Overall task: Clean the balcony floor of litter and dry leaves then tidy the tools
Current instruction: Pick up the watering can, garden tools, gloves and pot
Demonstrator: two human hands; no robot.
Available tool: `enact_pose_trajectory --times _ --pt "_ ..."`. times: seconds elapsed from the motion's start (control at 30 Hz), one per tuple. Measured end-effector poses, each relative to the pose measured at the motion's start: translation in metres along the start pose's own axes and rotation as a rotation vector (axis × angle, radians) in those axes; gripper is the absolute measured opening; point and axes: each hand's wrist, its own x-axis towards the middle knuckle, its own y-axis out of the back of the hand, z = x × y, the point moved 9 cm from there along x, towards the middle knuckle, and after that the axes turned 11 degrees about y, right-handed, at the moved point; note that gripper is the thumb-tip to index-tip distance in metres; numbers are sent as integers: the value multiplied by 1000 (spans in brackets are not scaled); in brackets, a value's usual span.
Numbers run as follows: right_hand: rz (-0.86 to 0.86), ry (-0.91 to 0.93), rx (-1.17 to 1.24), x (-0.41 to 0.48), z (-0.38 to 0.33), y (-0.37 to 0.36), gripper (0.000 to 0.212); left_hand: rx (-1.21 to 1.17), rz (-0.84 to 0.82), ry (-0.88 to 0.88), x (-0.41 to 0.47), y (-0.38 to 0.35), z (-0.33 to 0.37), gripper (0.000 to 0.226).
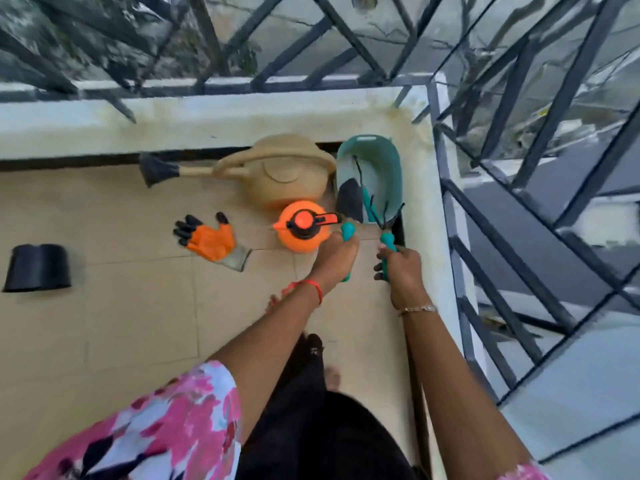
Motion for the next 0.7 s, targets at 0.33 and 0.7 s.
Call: enact_pose_trajectory --times 0.33,0.7 --pt "-210 -45 -114 145 4 -14 11 73 -10 140 118 -65 53 15" --pt "-508 157 -314 242 1 -85 26 120 91 180 208 -85 83 42"
